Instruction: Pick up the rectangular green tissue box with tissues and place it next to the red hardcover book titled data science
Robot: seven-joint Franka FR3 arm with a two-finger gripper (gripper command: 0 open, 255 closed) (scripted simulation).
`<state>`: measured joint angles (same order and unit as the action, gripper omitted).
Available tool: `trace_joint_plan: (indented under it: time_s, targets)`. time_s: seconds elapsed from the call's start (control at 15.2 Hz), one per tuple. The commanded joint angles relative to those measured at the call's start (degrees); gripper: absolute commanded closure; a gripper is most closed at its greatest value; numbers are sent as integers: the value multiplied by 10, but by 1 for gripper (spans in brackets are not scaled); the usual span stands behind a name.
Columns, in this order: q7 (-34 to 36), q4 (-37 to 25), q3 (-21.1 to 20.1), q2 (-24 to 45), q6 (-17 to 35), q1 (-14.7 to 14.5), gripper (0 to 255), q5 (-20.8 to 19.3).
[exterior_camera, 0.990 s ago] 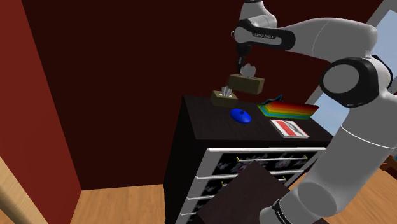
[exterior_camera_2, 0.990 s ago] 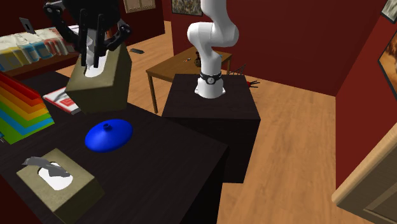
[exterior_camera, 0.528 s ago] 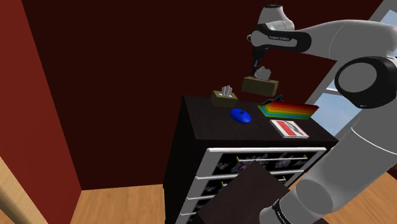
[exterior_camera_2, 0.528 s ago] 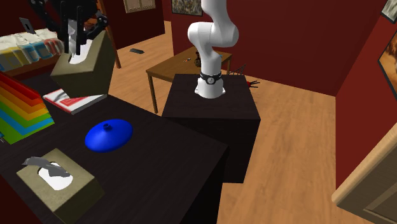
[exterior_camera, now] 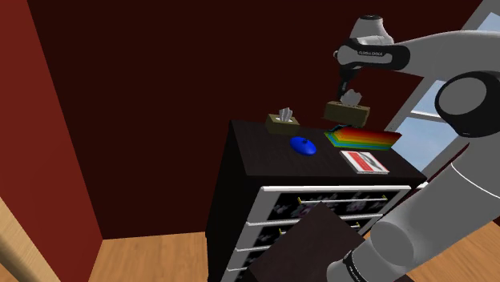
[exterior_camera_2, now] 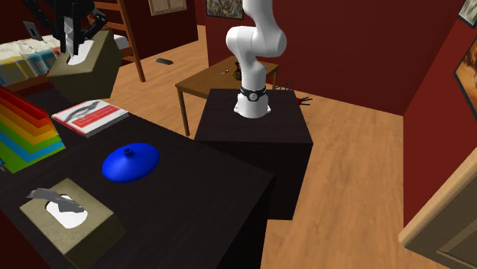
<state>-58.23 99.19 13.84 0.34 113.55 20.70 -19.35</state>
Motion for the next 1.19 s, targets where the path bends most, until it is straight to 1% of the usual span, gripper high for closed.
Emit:
trace_joint_plan:
  time_s: [0.0,0.2,1.12]
  targets:
    - [-28,4,13,-5,8,14,255,6]
    - [-77,8,37,-6,25,37,255,18]
    - [-46,106,41,1,127,40,255,2]
